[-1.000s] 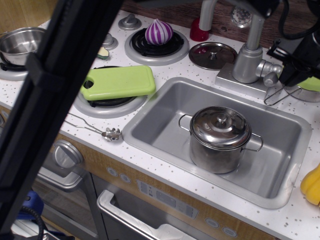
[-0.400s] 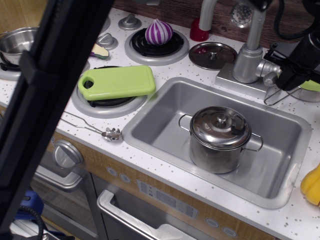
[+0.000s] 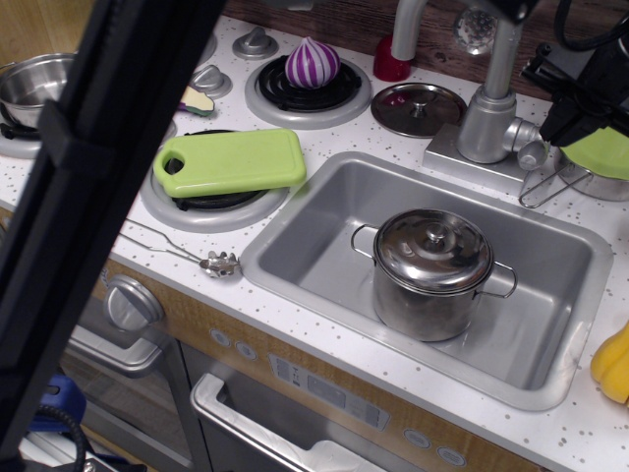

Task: Turn lever vertical to front

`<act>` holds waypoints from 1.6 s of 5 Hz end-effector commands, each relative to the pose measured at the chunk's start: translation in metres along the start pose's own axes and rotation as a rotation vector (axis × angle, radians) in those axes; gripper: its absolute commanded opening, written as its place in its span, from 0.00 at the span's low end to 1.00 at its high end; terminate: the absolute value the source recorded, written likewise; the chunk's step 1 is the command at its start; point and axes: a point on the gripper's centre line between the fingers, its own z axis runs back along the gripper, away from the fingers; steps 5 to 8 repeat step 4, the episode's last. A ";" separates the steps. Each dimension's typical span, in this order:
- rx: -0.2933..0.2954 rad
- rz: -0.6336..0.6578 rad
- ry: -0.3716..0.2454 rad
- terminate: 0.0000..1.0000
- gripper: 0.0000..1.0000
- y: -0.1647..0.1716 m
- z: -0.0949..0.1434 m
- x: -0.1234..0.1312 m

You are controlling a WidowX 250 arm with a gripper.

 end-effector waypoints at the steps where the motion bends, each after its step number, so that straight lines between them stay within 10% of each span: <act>1: -0.082 0.053 -0.097 0.00 0.00 0.026 0.025 0.019; 3: -0.055 0.038 -0.095 0.00 0.00 0.034 0.020 0.019; 4: -0.067 0.026 -0.013 1.00 0.00 0.037 0.041 0.024; 8: -0.067 0.026 -0.013 1.00 0.00 0.037 0.041 0.024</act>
